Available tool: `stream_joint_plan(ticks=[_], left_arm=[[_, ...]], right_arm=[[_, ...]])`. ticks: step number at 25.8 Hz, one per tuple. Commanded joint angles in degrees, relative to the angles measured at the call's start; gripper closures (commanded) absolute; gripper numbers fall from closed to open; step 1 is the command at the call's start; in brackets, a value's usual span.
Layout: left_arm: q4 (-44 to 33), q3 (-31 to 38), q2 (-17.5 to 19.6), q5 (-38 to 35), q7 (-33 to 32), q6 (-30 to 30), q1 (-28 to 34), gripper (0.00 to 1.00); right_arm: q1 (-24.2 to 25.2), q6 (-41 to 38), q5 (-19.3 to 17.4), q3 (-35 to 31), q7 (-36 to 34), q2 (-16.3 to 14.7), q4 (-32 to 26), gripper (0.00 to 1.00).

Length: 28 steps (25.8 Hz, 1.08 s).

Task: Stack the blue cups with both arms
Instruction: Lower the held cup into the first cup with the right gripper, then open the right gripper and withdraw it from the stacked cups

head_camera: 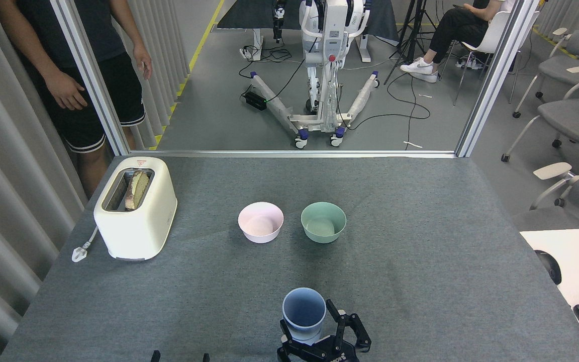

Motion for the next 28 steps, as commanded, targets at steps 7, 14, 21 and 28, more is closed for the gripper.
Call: stream_joint_plan(ticks=[7,14,21,28], left_arm=[[0.0,0.8,0.0,0.0,0.0,-0.4,0.1,0.0],[0.0,0.8,0.0,0.1,0.0,-0.5,0.1,0.0],[0.1,0.8,0.0,0.3,-0.1,-0.6,-0.1,0.0],[0.1,0.8,0.1,0.2,-0.1,-0.6,-0.5,0.0]], right_arm=[[5.1,-1.6,-0.2,0.1,-2.6,-0.8,-3.0,0.0],[14.3,-1.6,-0.5,-5.4,-11.1,-2.6,-5.6,0.0],[17.3,-3.7,-13.9,-21.0,-18.4,-3.8,-2.5,0.0],[17.2,-4.0,-15.5,-25.7,-18.9,-4.5,1.7,0.0]])
